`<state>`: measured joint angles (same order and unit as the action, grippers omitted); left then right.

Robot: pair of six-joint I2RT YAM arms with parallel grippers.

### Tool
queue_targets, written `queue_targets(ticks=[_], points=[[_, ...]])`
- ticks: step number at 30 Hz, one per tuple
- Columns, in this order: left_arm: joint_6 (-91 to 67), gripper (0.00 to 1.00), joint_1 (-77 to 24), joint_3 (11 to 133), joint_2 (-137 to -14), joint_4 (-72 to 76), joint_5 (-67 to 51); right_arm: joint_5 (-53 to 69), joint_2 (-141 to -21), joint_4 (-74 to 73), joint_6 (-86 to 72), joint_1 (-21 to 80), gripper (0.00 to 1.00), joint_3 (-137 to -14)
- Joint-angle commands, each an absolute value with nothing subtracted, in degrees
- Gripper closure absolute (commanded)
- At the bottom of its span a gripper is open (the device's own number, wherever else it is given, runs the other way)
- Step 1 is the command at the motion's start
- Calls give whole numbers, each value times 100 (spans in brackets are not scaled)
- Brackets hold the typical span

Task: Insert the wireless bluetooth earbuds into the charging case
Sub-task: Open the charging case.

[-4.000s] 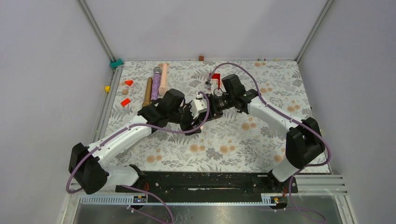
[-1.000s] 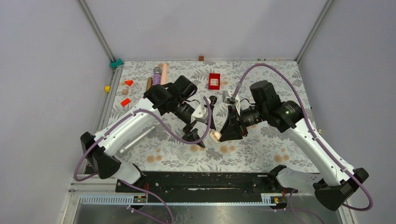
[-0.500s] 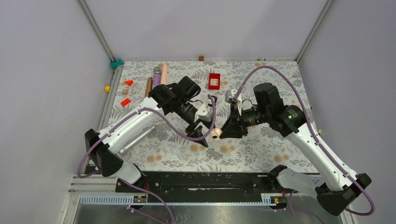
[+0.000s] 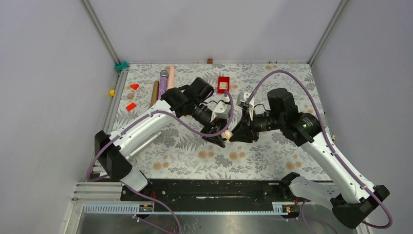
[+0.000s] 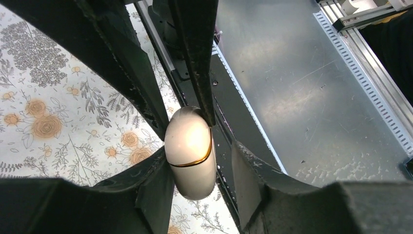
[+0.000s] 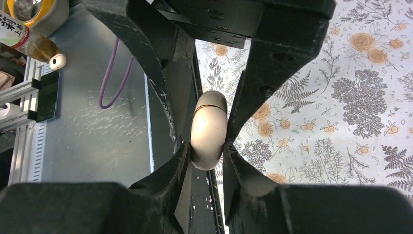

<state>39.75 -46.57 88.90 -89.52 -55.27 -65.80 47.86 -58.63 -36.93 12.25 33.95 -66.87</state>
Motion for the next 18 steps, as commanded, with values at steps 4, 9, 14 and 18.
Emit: queue_targets(ticks=[4,9,14,18], points=[[3834,66,-4730,9107,-8934,-5455,-6758,4539,-5649,-3292,1277,3348,77,-6642],[3668,66,-4730,9070,-8903,-5310,-6707,4430,-5579,-3218,1284,3343,77,-6577],[3651,61,-4735,9062,-8899,-5304,-6681,4372,-5450,-3158,1313,3343,77,-6517],[3583,61,-4732,9046,-8903,-5233,-6631,4359,-5374,-3172,1349,3338,77,-6497]])
